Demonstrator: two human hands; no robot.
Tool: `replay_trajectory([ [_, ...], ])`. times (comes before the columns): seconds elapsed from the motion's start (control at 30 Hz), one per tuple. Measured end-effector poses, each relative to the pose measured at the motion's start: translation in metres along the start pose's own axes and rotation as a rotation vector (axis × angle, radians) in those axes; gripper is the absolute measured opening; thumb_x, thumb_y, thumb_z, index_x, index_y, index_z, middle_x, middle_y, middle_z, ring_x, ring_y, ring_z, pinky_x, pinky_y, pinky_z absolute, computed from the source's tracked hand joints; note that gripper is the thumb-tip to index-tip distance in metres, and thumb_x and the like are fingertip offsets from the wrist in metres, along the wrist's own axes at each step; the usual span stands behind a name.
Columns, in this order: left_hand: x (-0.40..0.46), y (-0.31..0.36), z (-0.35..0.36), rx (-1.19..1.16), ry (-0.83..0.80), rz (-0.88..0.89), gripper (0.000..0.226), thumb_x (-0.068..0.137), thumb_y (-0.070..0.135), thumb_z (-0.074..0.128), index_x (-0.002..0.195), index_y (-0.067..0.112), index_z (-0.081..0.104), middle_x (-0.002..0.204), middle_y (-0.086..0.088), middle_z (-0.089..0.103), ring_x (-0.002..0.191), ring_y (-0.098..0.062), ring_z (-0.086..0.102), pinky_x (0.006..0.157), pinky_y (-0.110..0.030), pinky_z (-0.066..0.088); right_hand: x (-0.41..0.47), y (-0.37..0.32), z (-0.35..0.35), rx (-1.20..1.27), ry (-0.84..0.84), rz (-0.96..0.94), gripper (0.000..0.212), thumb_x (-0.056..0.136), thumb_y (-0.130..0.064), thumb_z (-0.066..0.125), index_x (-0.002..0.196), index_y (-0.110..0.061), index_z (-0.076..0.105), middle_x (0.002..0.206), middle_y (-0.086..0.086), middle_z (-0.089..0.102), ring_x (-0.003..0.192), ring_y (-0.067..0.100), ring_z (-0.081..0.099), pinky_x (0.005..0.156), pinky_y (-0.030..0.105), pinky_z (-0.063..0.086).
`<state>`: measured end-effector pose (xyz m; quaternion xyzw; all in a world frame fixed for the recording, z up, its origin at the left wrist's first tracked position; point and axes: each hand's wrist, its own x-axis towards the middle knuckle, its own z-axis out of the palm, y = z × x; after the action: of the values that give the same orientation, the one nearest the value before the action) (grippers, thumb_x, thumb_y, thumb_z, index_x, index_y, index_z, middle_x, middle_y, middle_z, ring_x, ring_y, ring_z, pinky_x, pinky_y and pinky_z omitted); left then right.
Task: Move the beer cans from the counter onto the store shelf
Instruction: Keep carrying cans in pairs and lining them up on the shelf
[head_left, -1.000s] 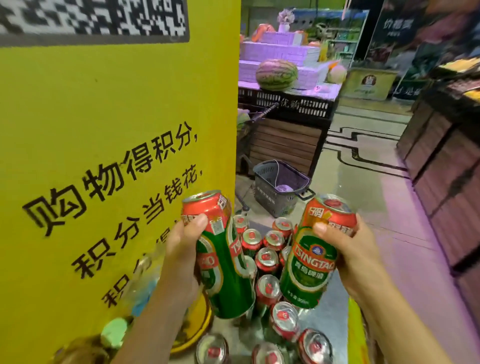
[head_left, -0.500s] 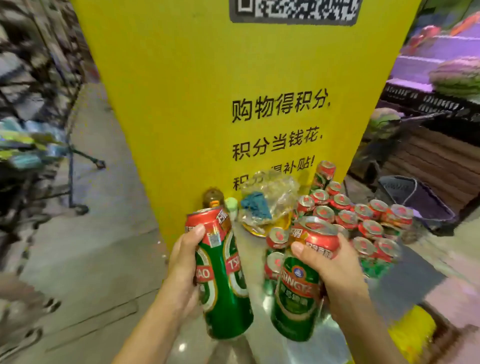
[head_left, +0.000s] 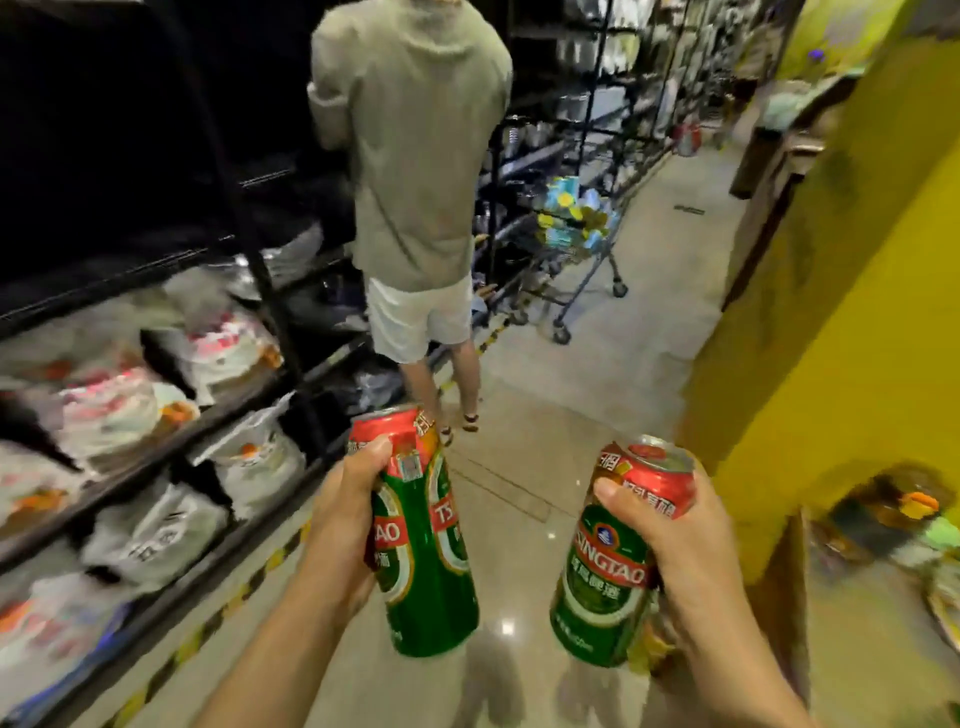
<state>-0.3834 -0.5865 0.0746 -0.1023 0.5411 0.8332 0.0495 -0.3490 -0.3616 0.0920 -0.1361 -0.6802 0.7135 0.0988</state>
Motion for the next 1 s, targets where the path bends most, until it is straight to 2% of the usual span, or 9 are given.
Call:
replay_trajectory([
  [0.1, -0.015, 0.027, -0.07, -0.043, 0.172, 0.053, 0.067, 0.041, 0.051, 0.068, 0.093, 0.008, 0.064, 0.074, -0.012, 0.071, 0.062, -0.023, 0.068, 0.054, -0.032, 0.055, 0.002, 0.003, 0.077, 0.018, -0.179, 0.034, 0.06, 0.044, -0.028, 0.083, 0.099, -0.028, 0.058, 0.09, 0.001, 0.07, 0.081, 0.023, 0.068, 0.067, 0.035, 0.053],
  [0.17, -0.028, 0.046, -0.119, -0.059, 0.29, 0.101, 0.065, 0.042, 0.05, 0.068, 0.092, 0.01, 0.064, 0.074, -0.012, 0.071, 0.062, -0.023, 0.068, 0.054, -0.032, 0.055, -0.003, 0.009, 0.133, 0.034, -0.297, 0.044, 0.064, 0.04, -0.025, 0.09, 0.096, -0.026, 0.06, 0.085, 0.003, 0.072, 0.076, 0.024, 0.07, 0.062, 0.032, 0.053],
  [0.37, -0.065, 0.1, -0.269, -0.081, 0.563, 0.192, 0.083, 0.042, 0.052, 0.071, 0.111, 0.007, 0.06, 0.091, -0.019, 0.072, 0.079, -0.033, 0.069, 0.071, -0.043, 0.055, -0.047, 0.02, 0.303, 0.029, -0.572, 0.085, 0.068, 0.039, -0.025, 0.09, 0.1, -0.025, 0.061, 0.089, 0.004, 0.072, 0.078, 0.022, 0.07, 0.064, 0.034, 0.053],
  [0.43, -0.075, 0.116, -0.31, -0.083, 0.618, 0.219, 0.079, 0.046, 0.049, 0.071, 0.111, 0.007, 0.059, 0.092, -0.018, 0.072, 0.081, -0.034, 0.069, 0.073, -0.044, 0.055, -0.062, 0.022, 0.352, 0.02, -0.636, 0.092, 0.064, 0.042, -0.026, 0.084, 0.102, -0.024, 0.061, 0.091, 0.003, 0.071, 0.08, 0.022, 0.069, 0.064, 0.032, 0.052],
  [0.57, -0.09, 0.148, -0.384, -0.056, 0.705, 0.313, 0.061, 0.049, 0.044, 0.07, 0.1, 0.011, 0.061, 0.076, -0.01, 0.073, 0.065, -0.023, 0.07, 0.052, -0.033, 0.056, -0.091, 0.028, 0.446, -0.008, -0.773, 0.082, 0.063, 0.045, -0.026, 0.084, 0.103, -0.025, 0.06, 0.091, 0.002, 0.071, 0.083, 0.021, 0.069, 0.066, 0.032, 0.053],
  [0.7, -0.091, 0.173, -0.435, -0.069, 0.772, 0.367, 0.06, 0.052, 0.042, 0.069, 0.102, 0.01, 0.059, 0.075, -0.009, 0.073, 0.064, -0.023, 0.07, 0.05, -0.03, 0.055, -0.104, 0.03, 0.519, -0.047, -0.87, 0.078, 0.071, 0.04, -0.03, 0.086, 0.105, -0.025, 0.059, 0.095, 0.002, 0.07, 0.088, 0.024, 0.068, 0.073, 0.039, 0.055],
  [0.77, -0.085, 0.183, -0.457, -0.086, 0.797, 0.383, 0.069, 0.047, 0.048, 0.069, 0.104, 0.009, 0.059, 0.078, -0.011, 0.073, 0.066, -0.024, 0.07, 0.052, -0.031, 0.055, -0.104, 0.03, 0.552, -0.075, -0.915, 0.064, 0.078, 0.037, -0.034, 0.088, 0.108, -0.025, 0.058, 0.099, 0.003, 0.069, 0.09, 0.024, 0.067, 0.078, 0.044, 0.055],
  [0.87, -0.067, 0.197, -0.486, -0.087, 0.825, 0.398, 0.078, 0.046, 0.052, 0.068, 0.109, 0.007, 0.059, 0.085, -0.014, 0.073, 0.073, -0.028, 0.071, 0.057, -0.034, 0.056, -0.095, 0.032, 0.6, -0.087, -0.976, 0.052, 0.065, 0.045, -0.03, 0.08, 0.105, -0.027, 0.058, 0.097, 0.001, 0.069, 0.088, 0.021, 0.067, 0.074, 0.038, 0.055],
  [1.0, -0.038, 0.222, -0.519, -0.034, 0.882, 0.434, 0.075, 0.045, 0.054, 0.067, 0.107, 0.012, 0.058, 0.084, -0.008, 0.074, 0.076, -0.024, 0.071, 0.061, -0.033, 0.055, -0.075, 0.033, 0.666, -0.11, -1.054, 0.021, 0.075, 0.043, -0.037, 0.08, 0.113, -0.028, 0.055, 0.102, -0.001, 0.068, 0.092, 0.02, 0.066, 0.073, 0.035, 0.054],
])
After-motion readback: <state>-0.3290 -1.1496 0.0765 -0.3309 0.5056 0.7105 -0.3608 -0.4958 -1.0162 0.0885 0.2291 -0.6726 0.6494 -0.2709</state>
